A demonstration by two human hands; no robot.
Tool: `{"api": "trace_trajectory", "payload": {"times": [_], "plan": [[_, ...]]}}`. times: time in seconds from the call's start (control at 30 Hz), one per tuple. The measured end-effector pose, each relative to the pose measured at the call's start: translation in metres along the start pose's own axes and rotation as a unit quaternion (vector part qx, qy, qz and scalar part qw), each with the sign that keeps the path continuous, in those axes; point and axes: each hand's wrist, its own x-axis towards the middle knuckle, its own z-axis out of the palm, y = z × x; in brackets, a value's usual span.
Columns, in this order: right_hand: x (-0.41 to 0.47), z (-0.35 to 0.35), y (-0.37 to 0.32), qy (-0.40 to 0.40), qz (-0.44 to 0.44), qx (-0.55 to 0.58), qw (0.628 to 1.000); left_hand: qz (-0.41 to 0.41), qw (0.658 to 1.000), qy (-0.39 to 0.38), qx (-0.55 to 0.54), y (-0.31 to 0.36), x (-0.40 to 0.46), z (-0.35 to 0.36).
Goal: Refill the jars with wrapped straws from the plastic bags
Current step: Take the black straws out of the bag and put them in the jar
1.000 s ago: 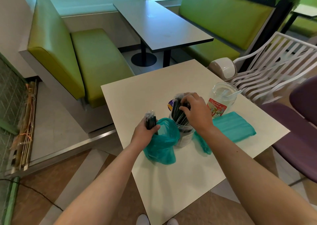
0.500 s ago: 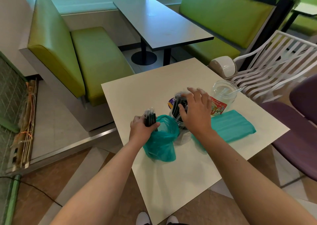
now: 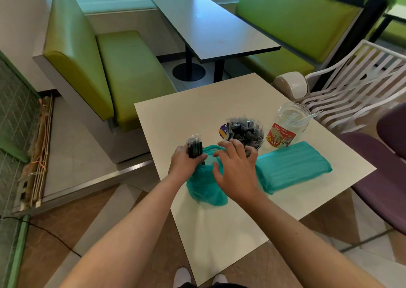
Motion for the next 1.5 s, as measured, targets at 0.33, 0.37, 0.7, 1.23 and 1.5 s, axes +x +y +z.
{"api": "trace_trajectory", "payload": {"times": [0.33, 0.37, 0.7, 1.23, 1.5], "plan": [[0.003, 0.024, 0.0, -0.044, -0.068, -0.076, 0.994, -0.01, 0.999, -0.036, -0.03, 0.006, -0.006, 0.0], [0.007, 0.025, 0.001, -0.059, -0.078, -0.076, 0.992, -0.015, 0.998, -0.043, -0.033, 0.006, -0.007, -0.002], [0.022, 0.027, -0.004, -0.189, 0.173, 0.329, 0.909, 0.008, 0.995, -0.1, -0.026, -0.005, -0.012, -0.013], [0.035, 0.023, -0.005, -0.169, 0.267, 0.488, 0.813, 0.037, 0.995, -0.056, -0.068, -0.002, -0.018, 0.002], [0.03, 0.015, -0.004, -0.153, 0.253, 0.519, 0.802, 0.026, 0.992, -0.058, -0.106, -0.003, -0.015, 0.006]]}}
